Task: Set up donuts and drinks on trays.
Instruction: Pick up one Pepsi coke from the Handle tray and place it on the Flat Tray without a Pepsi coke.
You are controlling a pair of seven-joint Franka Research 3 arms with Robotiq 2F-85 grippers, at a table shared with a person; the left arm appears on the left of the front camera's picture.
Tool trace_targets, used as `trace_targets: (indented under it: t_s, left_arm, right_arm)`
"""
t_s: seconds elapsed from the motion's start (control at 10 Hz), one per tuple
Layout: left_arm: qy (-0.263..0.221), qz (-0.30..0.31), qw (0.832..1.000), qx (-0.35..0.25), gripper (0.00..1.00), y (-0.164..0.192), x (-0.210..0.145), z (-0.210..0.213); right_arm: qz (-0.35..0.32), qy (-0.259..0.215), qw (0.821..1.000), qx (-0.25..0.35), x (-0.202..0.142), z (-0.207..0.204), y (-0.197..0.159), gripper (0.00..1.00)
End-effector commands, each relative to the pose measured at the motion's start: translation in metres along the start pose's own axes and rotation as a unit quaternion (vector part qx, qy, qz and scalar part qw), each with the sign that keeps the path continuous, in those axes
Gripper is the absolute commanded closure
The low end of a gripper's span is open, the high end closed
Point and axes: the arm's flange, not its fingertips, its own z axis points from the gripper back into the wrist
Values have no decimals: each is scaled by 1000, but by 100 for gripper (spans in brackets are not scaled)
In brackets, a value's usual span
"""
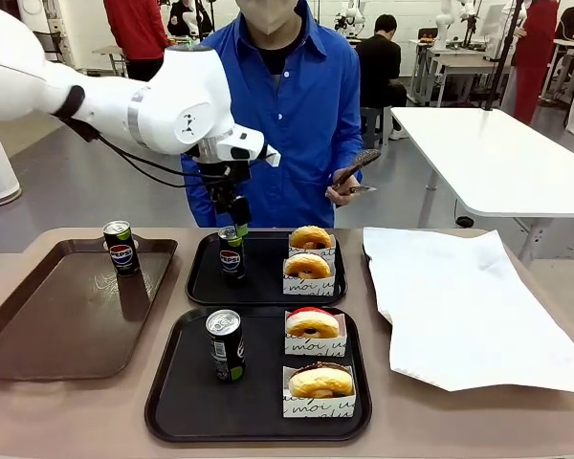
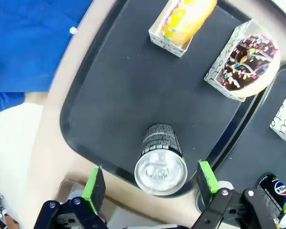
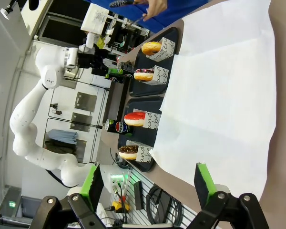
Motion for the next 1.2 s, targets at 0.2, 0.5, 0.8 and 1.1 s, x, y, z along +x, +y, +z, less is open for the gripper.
trace_targets:
  t_s: [0.2,0.5,0.8,1.1]
  left_arm:
    - [-16,51,997,52,0,-23,-51,39]
    - [19,78,996,44,0,-36,-84,42]
    - [5,57,998,39,0,-30,-70,45]
    - [5,57,998,39,0,-30,-70,45]
  right_arm:
    - [4,-12,1000,13,2,-1,0,0]
    - [4,-12,1000,13,2,-1,0,0]
    - [4,-12,1000,13,2,-1,0,0]
    - [4,-12,1000,13,2,-1,0,0]
